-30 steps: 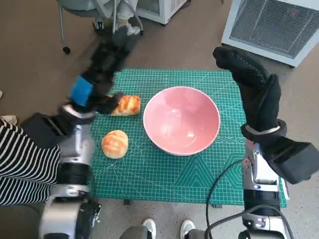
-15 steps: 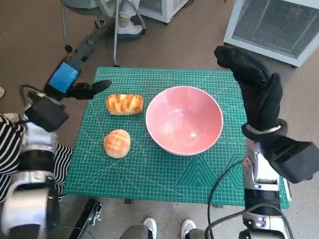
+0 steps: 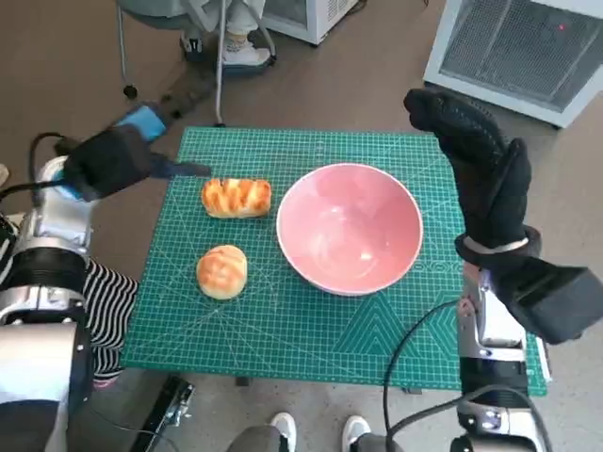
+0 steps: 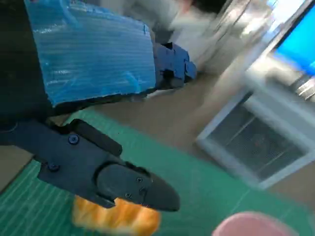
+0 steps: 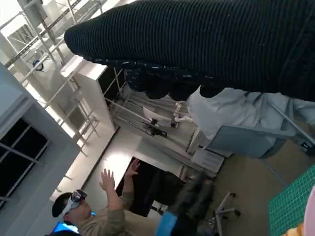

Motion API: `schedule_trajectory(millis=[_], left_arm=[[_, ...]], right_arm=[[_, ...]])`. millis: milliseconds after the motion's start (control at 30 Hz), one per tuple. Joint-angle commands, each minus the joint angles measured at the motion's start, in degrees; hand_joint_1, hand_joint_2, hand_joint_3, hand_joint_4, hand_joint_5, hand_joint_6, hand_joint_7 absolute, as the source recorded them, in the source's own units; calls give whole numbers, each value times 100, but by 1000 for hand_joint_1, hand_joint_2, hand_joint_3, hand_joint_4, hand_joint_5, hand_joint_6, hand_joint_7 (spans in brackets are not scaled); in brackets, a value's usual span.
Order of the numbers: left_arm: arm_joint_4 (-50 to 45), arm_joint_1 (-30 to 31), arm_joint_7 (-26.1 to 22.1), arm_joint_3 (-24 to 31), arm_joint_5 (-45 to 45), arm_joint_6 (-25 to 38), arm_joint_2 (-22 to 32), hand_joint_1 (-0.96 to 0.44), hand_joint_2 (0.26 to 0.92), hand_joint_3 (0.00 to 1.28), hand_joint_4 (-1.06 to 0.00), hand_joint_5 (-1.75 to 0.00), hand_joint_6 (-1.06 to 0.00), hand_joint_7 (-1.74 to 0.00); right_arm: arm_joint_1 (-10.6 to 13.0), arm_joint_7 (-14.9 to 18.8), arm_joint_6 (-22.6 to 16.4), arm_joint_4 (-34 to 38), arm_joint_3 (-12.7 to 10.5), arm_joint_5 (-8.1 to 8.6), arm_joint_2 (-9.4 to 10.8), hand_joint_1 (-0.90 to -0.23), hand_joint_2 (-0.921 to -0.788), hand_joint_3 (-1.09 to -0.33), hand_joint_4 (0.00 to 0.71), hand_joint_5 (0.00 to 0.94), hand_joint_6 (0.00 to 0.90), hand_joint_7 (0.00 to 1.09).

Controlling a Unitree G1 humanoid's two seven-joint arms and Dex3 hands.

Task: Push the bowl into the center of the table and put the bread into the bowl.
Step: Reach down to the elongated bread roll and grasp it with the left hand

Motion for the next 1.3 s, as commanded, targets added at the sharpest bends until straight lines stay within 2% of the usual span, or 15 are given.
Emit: schedule_trajectory(millis=[33, 400, 1300], left_arm=[[141, -216, -61, -260, 216, 353, -131, -88, 771, 0, -40, 0, -167, -25], [237, -215, 61, -567, 420, 445, -305, -89, 761, 0, -36, -2, -163, -10], [598, -422, 331, -1276, 1026, 1472, -1032, -149, 769, 3, -54, -3, -160, -1]], right_arm=[[112, -27, 52, 73, -31, 18, -7, -693, -921, -738, 180, 2, 115, 435], [192, -28, 130, -17, -81, 67, -41, -691, -921, -734, 185, 3, 116, 441], [316, -130, 312, -222, -152, 5, -72, -695, -921, -726, 202, 8, 122, 441]])
